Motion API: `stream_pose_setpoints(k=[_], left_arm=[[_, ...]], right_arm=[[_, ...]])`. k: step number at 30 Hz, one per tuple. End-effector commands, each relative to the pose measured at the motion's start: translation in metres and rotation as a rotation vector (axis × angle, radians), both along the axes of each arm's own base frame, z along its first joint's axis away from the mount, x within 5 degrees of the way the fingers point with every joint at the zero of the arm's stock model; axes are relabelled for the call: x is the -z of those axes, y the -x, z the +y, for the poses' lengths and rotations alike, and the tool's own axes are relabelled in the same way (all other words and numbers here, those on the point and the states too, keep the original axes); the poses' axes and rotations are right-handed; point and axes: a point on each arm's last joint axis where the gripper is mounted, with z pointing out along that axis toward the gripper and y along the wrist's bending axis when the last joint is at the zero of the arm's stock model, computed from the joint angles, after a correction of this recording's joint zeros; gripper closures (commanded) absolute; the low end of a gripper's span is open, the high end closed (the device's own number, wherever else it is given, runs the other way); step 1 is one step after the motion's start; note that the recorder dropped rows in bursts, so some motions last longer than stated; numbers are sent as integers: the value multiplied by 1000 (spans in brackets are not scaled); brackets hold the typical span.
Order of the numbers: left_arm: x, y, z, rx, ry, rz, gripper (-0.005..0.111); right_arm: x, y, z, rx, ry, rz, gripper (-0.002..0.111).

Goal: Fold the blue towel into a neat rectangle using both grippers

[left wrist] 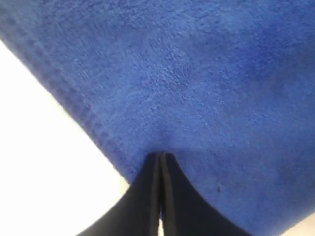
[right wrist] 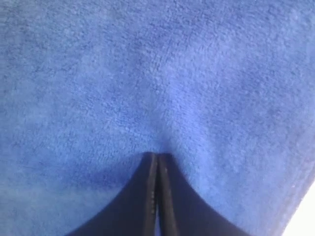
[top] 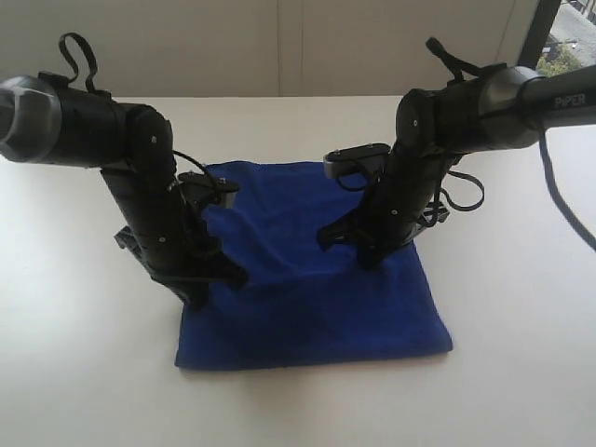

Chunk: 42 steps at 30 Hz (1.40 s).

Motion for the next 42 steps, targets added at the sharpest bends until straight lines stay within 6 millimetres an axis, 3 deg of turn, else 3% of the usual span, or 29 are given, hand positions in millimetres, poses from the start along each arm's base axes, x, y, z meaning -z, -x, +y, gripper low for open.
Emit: stream_pose_setpoints(k=[1, 5, 9, 12, 19, 24, 26, 28, 32, 34, 37, 42], left_arm=[[-41, -6, -4, 7, 48, -88, 107], [-66, -7, -1, 26, 57, -167, 107], [-66, -7, -1, 26, 57, -172, 107], [-54, -10, -3, 24, 44, -143, 107], [-24, -14, -8, 10, 24, -63, 107], [-8, -15, -9, 14, -2, -24, 107], [-18, -13, -7, 22, -3, -30, 107], [-45, -9, -2, 41, 1, -96, 107], [-77, 10, 12, 65, -15, -115, 107], [-79, 26, 15, 53, 22, -99, 107], [-71, 58, 8, 61, 89, -94, 107], [-33, 91, -12, 66, 116, -67, 107]], right_arm=[[-7, -1, 0, 10, -29, -42, 108], [-29, -2, -1, 13, -54, -110, 108], [-47, -2, -4, -7, -38, -179, 108], [-39, -3, -9, -5, 16, -172, 108], [2, 1, -17, 23, 88, -65, 108], [-1, 0, -16, 26, 79, -86, 108], [-17, 4, -18, 24, 79, -88, 108], [-49, 12, -23, 11, 83, -128, 108], [-86, 39, -35, 7, 91, -123, 108], [-88, 56, -39, 17, 71, -111, 108], [-74, 90, -48, 58, 22, -51, 108], [-43, 119, -47, 81, -76, 26, 108]])
